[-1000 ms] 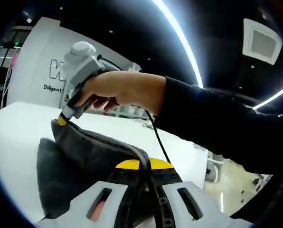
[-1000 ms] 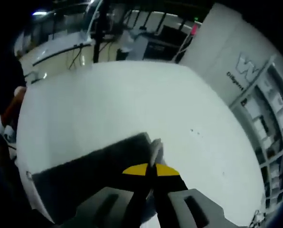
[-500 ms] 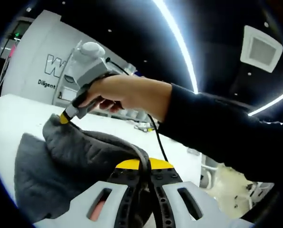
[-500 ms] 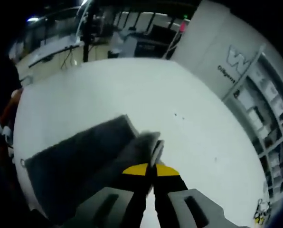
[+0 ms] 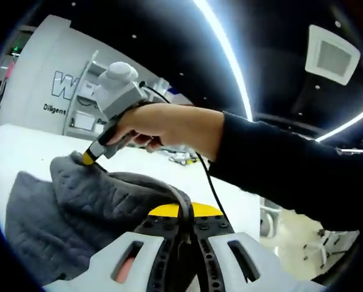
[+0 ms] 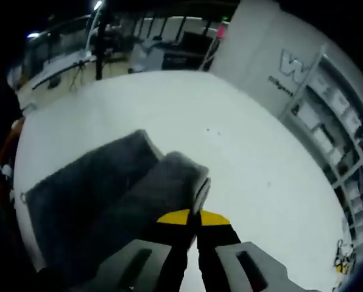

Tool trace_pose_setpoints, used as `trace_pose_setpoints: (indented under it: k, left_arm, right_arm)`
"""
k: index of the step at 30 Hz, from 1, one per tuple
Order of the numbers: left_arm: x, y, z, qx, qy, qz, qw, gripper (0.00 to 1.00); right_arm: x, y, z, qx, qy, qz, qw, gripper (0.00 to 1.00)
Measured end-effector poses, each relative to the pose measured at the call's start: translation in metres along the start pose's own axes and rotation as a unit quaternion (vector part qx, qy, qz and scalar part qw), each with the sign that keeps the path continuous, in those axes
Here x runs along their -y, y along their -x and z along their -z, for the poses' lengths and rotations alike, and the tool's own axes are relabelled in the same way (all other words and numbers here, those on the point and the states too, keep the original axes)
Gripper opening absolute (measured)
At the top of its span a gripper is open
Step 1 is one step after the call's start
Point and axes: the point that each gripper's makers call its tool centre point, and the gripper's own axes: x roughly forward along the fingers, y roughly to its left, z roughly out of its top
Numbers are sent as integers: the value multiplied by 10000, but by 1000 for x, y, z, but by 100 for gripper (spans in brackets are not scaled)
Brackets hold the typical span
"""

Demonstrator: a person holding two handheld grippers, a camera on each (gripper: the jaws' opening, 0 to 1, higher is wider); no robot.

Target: Open the folded towel by lifting each exposed corner and separating the folded layers until the towel lies flat within the target outline without major curled edges

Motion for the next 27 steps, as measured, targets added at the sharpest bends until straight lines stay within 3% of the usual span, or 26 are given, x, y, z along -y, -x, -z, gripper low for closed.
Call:
trace_pose_setpoints:
  k: [9, 27]
  left_arm:
    - [7, -15, 9, -161, -83, 70, 9998, 3]
    - [21, -38, 38, -604, -83, 221, 9979, 3]
  right_arm:
    - [17, 10, 17, 144, -303, 71, 9994, 0]
    - [46, 23, 91, 39, -917, 306, 9953, 0]
